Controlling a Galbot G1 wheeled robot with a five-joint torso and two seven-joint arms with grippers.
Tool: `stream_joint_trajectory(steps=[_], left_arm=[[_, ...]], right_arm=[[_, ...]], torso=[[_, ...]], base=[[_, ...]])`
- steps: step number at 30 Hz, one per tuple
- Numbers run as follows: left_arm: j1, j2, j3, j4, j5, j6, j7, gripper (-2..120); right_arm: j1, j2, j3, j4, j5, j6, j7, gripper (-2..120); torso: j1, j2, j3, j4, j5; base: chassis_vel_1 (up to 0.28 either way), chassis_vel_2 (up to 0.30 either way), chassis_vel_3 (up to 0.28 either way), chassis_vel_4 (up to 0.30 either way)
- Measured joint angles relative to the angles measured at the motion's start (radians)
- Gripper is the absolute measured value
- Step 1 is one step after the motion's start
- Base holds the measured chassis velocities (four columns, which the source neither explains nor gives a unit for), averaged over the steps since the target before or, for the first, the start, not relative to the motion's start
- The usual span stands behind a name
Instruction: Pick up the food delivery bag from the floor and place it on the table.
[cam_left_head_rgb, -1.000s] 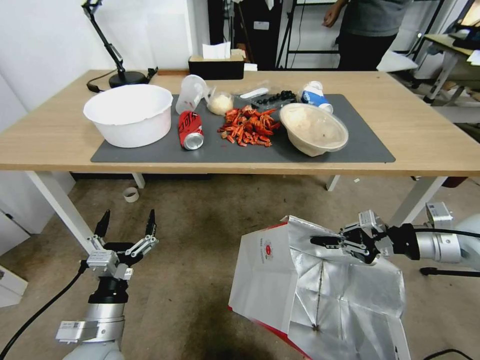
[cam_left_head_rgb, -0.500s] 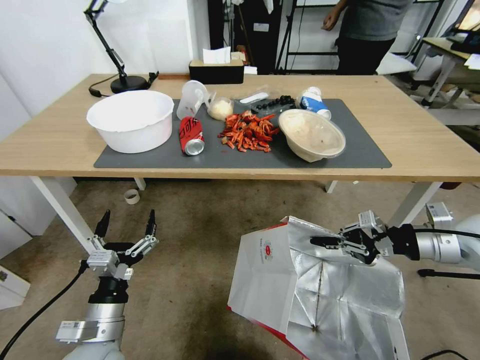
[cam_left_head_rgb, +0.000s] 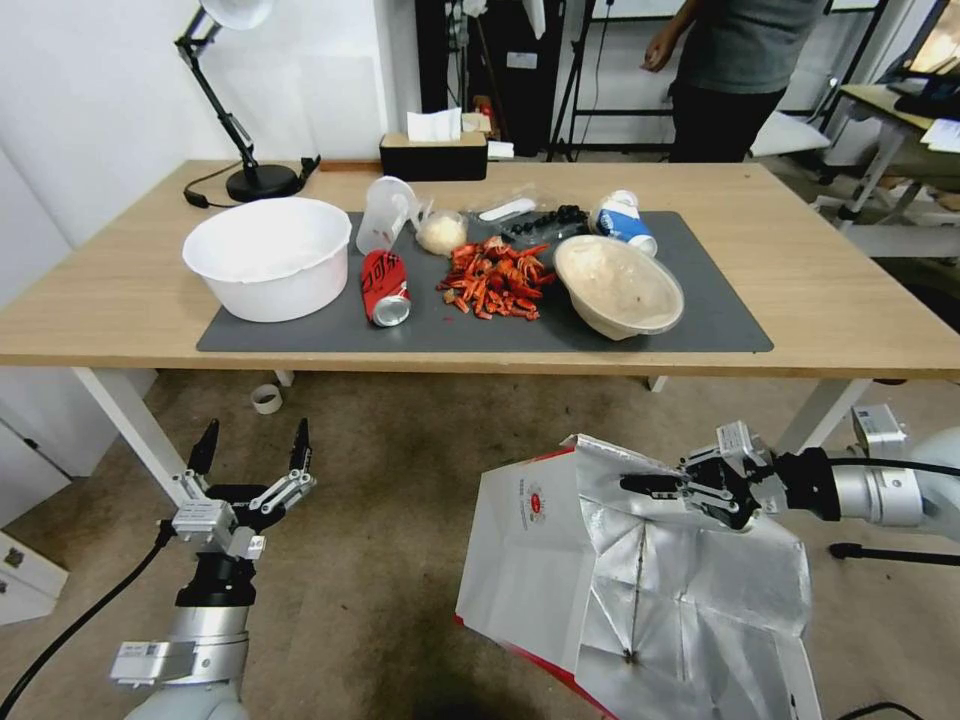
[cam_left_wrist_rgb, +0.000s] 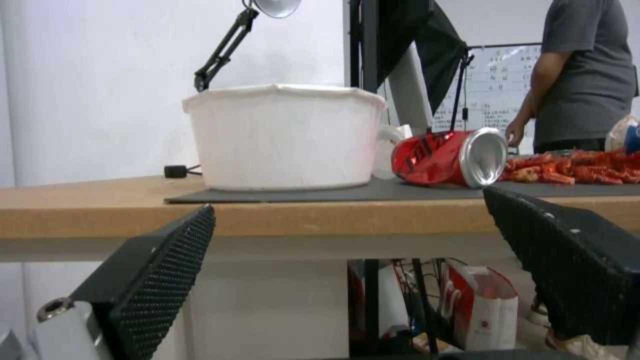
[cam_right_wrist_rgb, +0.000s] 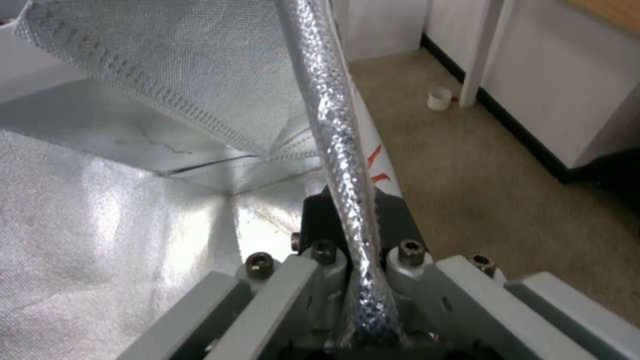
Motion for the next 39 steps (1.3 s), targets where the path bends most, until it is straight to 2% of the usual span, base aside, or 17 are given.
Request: stream_joint_trajectory(steps=[39], left_arm=[[0.010,-0.007,0.002,-0.012,0.004,0.002,-0.011,100]], right_arm=[[-0.001,-0.006,0.002,0.004,-0.001,0.004,-0.019,0]], torso=[[0.070,0.170,0.099,0.0000,0.0000]], base=[[0.000,0.000,0.000,0.000]])
